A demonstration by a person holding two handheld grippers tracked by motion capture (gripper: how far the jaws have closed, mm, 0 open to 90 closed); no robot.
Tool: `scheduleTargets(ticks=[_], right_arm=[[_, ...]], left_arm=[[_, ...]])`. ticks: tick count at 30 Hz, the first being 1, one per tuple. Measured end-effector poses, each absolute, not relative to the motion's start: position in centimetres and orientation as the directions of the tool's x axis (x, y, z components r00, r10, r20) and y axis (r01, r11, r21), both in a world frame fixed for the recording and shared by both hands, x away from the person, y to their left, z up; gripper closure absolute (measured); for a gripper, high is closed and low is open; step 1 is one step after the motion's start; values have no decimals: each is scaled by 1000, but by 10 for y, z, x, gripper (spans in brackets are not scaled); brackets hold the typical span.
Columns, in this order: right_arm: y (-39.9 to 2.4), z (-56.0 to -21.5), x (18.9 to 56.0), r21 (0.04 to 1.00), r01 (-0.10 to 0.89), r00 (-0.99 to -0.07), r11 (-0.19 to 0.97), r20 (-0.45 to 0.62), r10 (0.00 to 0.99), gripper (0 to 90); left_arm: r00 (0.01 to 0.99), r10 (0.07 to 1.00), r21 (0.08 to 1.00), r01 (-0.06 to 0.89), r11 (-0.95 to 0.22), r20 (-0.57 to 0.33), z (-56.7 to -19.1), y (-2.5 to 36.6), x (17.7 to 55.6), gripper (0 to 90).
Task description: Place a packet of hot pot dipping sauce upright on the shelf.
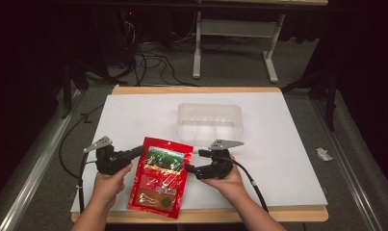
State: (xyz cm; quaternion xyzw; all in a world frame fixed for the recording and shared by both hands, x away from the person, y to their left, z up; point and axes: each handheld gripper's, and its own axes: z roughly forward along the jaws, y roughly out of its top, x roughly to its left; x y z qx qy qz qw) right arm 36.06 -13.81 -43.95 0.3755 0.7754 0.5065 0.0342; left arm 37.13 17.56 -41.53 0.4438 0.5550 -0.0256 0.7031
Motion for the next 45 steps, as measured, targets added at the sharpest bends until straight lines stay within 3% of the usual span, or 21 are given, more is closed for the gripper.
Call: scheduleTargets(ticks=[7, 12, 23, 27, 33, 34, 39, 40, 41, 43, 45], right_arm=[[-113, -461, 361, 776, 591, -732, 222, 398, 553, 175], [-102, -474, 358, 761, 602, -742, 243, 421, 521, 253], [-95, -474, 351, 775, 590, -780, 227, 474, 409, 585], [-94, -474, 351, 772, 594, -781, 227, 484, 394, 654], [-94, -471, 348, 783, 578, -797, 231, 481, 364, 896], [-94, -471, 348, 784, 577, -799, 231, 484, 357, 900], [-94, -469, 347, 787, 569, -808, 236, 482, 340, 900], [-94, -468, 347, 787, 570, -807, 235, 484, 339, 900], [-95, -468, 346, 789, 568, -809, 235, 481, 339, 900], [-95, -467, 346, 790, 567, -809, 235, 479, 341, 900], [-96, -467, 346, 790, 568, -808, 229, 484, 336, 900]], left_arm=[[390, 444, 591, 526, 612, -807, -413, 175, 369, 900], [396, 444, 595, 524, 610, -804, -411, 174, 368, 900], [399, 436, 591, 523, 614, -806, -410, 175, 367, 900], [397, 436, 590, 520, 618, -807, -410, 175, 367, 900], [400, 459, 609, 509, 609, -793, -412, 174, 366, 895], [398, 466, 613, 505, 607, -790, -413, 174, 367, 889], [397, 509, 645, 483, 592, -764, -415, 173, 367, 819], [398, 519, 653, 480, 585, -757, -416, 173, 367, 783], [396, 531, 662, 472, 582, -749, -416, 173, 366, 665], [399, 536, 668, 464, 582, -744, -416, 174, 365, 631], [395, 551, 677, 438, 591, -736, -415, 176, 365, 500]])
